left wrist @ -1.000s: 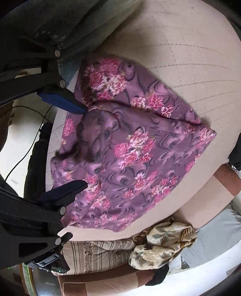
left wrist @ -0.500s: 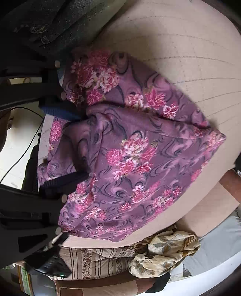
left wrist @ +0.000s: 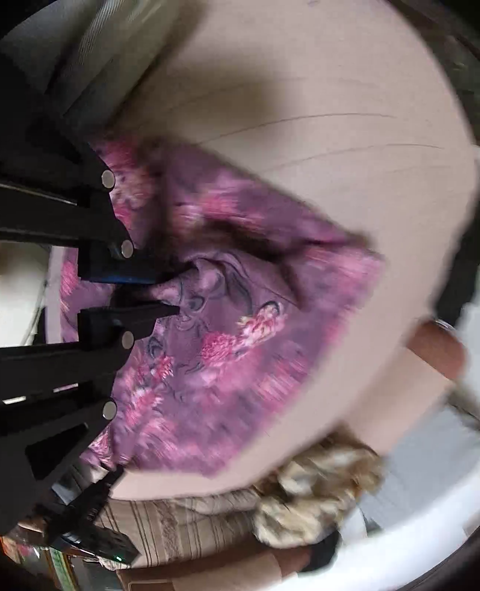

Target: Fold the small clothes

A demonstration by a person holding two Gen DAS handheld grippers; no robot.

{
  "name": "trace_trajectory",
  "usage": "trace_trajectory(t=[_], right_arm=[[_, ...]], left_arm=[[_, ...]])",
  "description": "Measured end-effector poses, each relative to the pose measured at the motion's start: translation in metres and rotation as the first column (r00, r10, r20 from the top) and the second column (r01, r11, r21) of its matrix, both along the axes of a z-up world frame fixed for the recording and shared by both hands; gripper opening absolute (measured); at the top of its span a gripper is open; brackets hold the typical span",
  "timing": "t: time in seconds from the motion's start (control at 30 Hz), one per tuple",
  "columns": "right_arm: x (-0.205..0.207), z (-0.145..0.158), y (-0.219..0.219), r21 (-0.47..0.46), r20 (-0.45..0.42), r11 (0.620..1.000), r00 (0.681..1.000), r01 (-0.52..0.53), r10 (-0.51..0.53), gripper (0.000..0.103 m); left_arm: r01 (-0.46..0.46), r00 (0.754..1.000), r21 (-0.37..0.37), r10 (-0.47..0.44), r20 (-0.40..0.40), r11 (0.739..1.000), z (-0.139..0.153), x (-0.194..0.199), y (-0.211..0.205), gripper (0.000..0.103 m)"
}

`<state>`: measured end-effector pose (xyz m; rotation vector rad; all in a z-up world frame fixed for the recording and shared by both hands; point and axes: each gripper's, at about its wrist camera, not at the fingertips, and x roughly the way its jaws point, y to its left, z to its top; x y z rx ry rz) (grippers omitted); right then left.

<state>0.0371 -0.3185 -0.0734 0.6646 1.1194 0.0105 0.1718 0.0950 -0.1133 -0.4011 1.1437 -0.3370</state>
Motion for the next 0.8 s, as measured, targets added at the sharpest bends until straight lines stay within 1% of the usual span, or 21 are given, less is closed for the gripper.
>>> trace_trajectory(t=[0.03, 0.07, 0.1, 0.13, 0.17, 0.2, 0.23, 0.3, 0.33, 0.37, 0.4, 0.43, 0.5, 0.53, 0.57, 0.6, 0.63, 0.67, 0.7, 0.77, 0.8], right_arm=[[0.001, -0.004, 0.001, 0.014, -0.009, 1.000, 1.000, -0.012, 0.012, 0.004], [0.000, -0.004, 0.004, 0.015, -0.008, 0.999, 1.000, -0.030, 0.030, 0.004], [-0.004, -0.002, 0.004, -0.012, -0.001, 1.000, 1.000, -0.029, 0.029, 0.005], [-0.006, -0.002, 0.004, -0.034, -0.005, 0.999, 1.000, -0.018, 0.018, 0.005], [-0.009, -0.006, 0.000, -0.052, -0.024, 0.999, 1.000, 0.005, -0.006, 0.008], [-0.010, -0.008, -0.004, -0.035, -0.030, 0.999, 0.999, 0.025, -0.026, 0.008], [-0.013, -0.008, -0.011, 0.011, -0.020, 0.999, 0.999, 0.047, -0.047, 0.010], [-0.023, 0.001, -0.025, 0.101, 0.049, 0.991, 0.994, 0.093, -0.098, 0.027], [-0.028, 0.009, -0.032, 0.125, 0.087, 0.986, 0.989, 0.112, -0.124, 0.050], [-0.029, 0.015, -0.036, 0.130, 0.106, 0.984, 0.985, 0.121, -0.135, 0.068], [-0.027, 0.023, -0.042, 0.131, 0.114, 0.984, 0.984, 0.121, -0.136, 0.070], [-0.021, 0.029, -0.046, 0.136, 0.113, 0.984, 0.985, 0.114, -0.129, 0.070], [-0.002, 0.044, -0.056, 0.165, 0.134, 0.984, 0.987, 0.070, -0.093, 0.070], [0.014, 0.053, -0.063, 0.180, 0.156, 0.983, 0.986, 0.037, -0.065, 0.070], [0.025, 0.059, -0.069, 0.184, 0.168, 0.983, 0.985, 0.019, -0.050, 0.070], [0.037, 0.064, -0.075, 0.187, 0.181, 0.982, 0.983, 0.003, -0.038, 0.070], [0.049, 0.067, -0.081, 0.188, 0.193, 0.982, 0.981, -0.009, -0.028, 0.069], [0.066, 0.067, -0.086, 0.187, 0.196, 0.982, 0.980, -0.018, -0.019, 0.069], [0.083, 0.064, -0.093, 0.196, 0.186, 0.980, 0.983, -0.024, -0.013, 0.069], [0.108, 0.054, -0.104, 0.215, 0.168, 0.976, 0.986, -0.032, -0.004, 0.068], [0.120, 0.045, -0.108, 0.208, 0.151, 0.978, 0.989, -0.029, -0.003, 0.067]], left_arm=[[-0.015, 1.000, -0.009, 0.015, -0.021, 1.000, -0.005, 0.000, 0.004, 0.009], [-0.030, 0.999, -0.039, 0.029, -0.031, 0.999, -0.006, -0.002, 0.010, 0.011], [-0.041, 0.999, -0.057, 0.038, -0.038, 0.998, -0.006, -0.003, 0.015, 0.013], [-0.053, 0.998, -0.061, 0.051, -0.042, 0.997, -0.005, -0.004, 0.019, 0.019], [-0.059, 0.997, -0.048, 0.057, -0.055, 0.997, -0.006, -0.005, 0.021, 0.032], [-0.074, 0.996, -0.039, 0.072, -0.050, 0.997, -0.007, -0.006, 0.021, 0.036], [-0.062, 0.997, -0.030, 0.061, -0.046, 0.998, -0.004, -0.010, 0.020, 0.036], [-0.051, 0.999, -0.037, 0.051, -0.005, 0.998, 0.009, -0.022, 0.018, 0.036], [-0.049, 0.998, -0.045, 0.051, 0.028, 0.998, 0.019, -0.029, 0.020, 0.039], [-0.042, 0.998, -0.044, 0.044, 0.049, 0.998, 0.027, -0.033, 0.019, 0.042], [-0.032, 0.996, -0.033, 0.035, 0.077, 0.999, 0.040, -0.033, 0.019, 0.043], [-0.031, 0.995, -0.027, 0.034, 0.096, 0.999, 0.050, -0.030, 0.020, 0.044], [-0.032, 0.990, -0.007, 0.033, 0.135, 0.999, 0.072, -0.016, 0.022, 0.048], [-0.041, 0.987, 0.006, 0.040, 0.154, 0.999, 0.086, -0.001, 0.023, 0.054], [-0.046, 0.987, 0.020, 0.042, 0.157, 0.999, 0.091, 0.009, 0.021, 0.060], [-0.047, 0.987, 0.044, 0.039, 0.157, 0.998, 0.095, 0.026, 0.019, 0.061], [-0.053, 0.986, 0.067, 0.042, 0.161, 0.996, 0.098, 0.048, 0.017, 0.061], [-0.061, 0.986, 0.076, 0.048, 0.162, 0.995, 0.098, 0.060, 0.016, 0.061], [-0.064, 0.987, 0.091, 0.049, 0.151, 0.994, 0.094, 0.079, 0.014, 0.060], [-0.072, 0.993, 0.123, 0.059, 0.107, 0.990, 0.080, 0.119, 0.009, 0.060], [-0.076, 0.994, 0.143, 0.064, 0.091, 0.987, 0.071, 0.136, 0.007, 0.058]])
